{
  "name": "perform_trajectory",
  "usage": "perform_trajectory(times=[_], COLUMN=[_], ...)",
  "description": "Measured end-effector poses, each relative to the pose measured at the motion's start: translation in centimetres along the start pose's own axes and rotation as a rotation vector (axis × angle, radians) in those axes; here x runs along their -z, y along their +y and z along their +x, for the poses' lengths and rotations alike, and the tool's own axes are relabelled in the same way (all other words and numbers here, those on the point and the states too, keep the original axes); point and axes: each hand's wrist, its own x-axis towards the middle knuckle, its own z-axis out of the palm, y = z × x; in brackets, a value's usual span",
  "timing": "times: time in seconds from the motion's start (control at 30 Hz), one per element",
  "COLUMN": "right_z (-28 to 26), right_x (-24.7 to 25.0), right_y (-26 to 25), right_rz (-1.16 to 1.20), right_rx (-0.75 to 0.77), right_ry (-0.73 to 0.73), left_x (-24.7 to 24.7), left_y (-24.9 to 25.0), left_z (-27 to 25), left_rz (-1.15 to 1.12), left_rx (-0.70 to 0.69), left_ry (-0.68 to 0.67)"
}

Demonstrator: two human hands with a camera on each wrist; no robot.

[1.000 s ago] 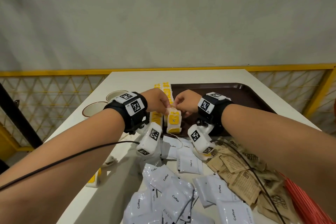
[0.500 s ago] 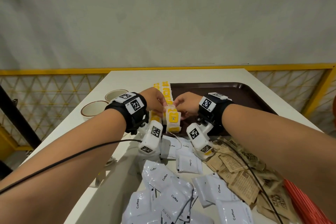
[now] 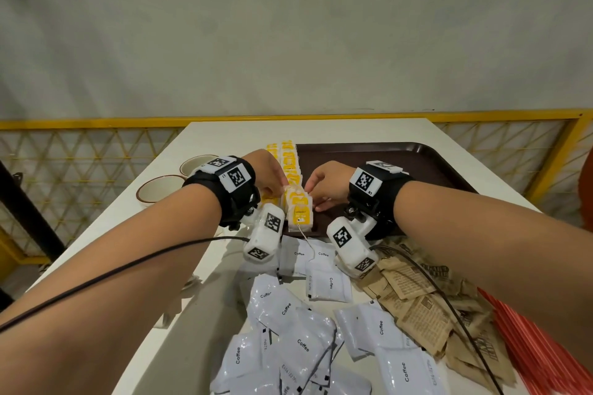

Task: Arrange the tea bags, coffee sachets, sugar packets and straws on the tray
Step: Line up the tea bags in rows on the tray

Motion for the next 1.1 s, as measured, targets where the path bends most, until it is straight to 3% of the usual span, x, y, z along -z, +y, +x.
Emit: perform_trajectory(times=[0.13,0.23,0.33,0.5,0.67,0.83,1.0,1.1], right_z=[-0.1,-0.4,-0.4,-0.6,-0.8,-0.9,-0.7,-0.8], right_x=[0.0,0.1,0.1,-0.1,0.2,-0.1,-1.0,-0.9], right_y=[-0.6,-1.0,-0.4,0.2,0.2,0.5,0.3,0.2], right_rz=[-0.020,0.127,0.097,0.052,0.067,0.004,0.023,0.100], right_rx=[-0.025,-0.115,-0.039,0.020,0.042,0.058,0.068,-0.019], right_ry=[-0.005,0.008,0.088,0.048,0.100,0.103,0.114,0.124], left_x=[-0.2,-0.7,-0.9,-1.5,-0.4,-0.7,-1.5,-1.6], left_y=[0.0,-0.3,-0.2,-0.2,-0.4,-0.7,-0.6,-0.4], left_z=[0.0,0.2,0.3,0.4,0.1,-0.7,-0.6,-0.7], left_rz=[0.041,0.078,0.078,0.026,0.063,0.184,0.171,0.140], left_rx=[0.037,0.065,0.075,0.057,0.004,-0.006,0.018,0.034], left_ry=[0.029,0.076,0.091,0.071,0.239,0.112,0.107,0.115])
